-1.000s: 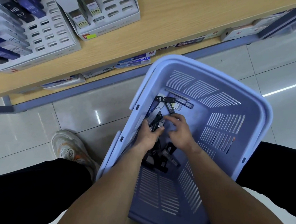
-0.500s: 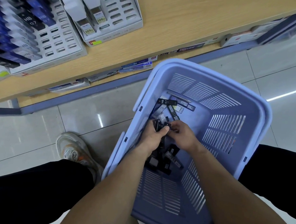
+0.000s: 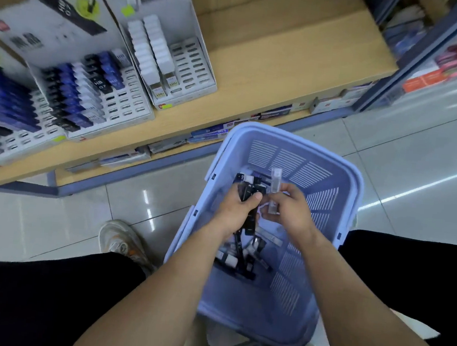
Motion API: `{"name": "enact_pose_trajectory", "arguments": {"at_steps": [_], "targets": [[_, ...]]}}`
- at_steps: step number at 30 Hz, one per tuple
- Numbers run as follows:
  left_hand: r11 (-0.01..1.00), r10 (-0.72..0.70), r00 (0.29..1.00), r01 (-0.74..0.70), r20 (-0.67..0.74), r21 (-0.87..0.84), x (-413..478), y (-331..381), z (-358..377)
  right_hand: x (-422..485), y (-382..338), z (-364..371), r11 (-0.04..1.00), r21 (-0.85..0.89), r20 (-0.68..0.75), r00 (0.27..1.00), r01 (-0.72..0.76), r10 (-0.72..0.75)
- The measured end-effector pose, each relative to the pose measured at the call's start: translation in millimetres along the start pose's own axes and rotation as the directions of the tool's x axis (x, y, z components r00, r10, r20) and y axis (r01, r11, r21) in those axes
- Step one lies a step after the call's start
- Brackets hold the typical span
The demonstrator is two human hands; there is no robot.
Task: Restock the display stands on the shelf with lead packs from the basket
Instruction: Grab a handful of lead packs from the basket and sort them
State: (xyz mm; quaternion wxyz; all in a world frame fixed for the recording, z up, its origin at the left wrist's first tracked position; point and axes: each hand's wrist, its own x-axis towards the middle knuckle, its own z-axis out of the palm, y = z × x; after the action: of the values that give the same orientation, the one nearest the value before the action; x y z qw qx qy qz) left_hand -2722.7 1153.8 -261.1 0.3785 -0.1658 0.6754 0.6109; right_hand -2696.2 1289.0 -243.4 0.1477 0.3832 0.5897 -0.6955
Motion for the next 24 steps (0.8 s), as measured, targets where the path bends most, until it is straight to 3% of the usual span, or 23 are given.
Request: {"name": "enact_pose_trajectory", "arguments": {"at_steps": [7, 11, 16, 24], "targets": [[0.954, 0.298, 0.954, -0.298, -0.019, 0.037, -79, 89, -19, -71, -78, 11, 0.969, 0.106, 0.141, 0.962, 0.221, -0.235], [0.905, 0.42, 0.907, -0.418, -0.02, 0.076, -123, 125, -38, -106, -119, 19, 0.953, 0.172, 0.251, 0.924, 0.25, -0.288], [0.861, 0.501, 0.865, -0.496, -0.023, 0.109, -164, 150, -56, -138, -144, 32, 0.937, 0.17, 0.41, 0.842, 0.307, -0.35], [0.84, 0.533, 0.845, -0.521, -0.049, 0.149, -196, 169, -87, -158, -152, 61, 0.897, 0.151, 0.463, 0.772, 0.415, -0.435]]}}
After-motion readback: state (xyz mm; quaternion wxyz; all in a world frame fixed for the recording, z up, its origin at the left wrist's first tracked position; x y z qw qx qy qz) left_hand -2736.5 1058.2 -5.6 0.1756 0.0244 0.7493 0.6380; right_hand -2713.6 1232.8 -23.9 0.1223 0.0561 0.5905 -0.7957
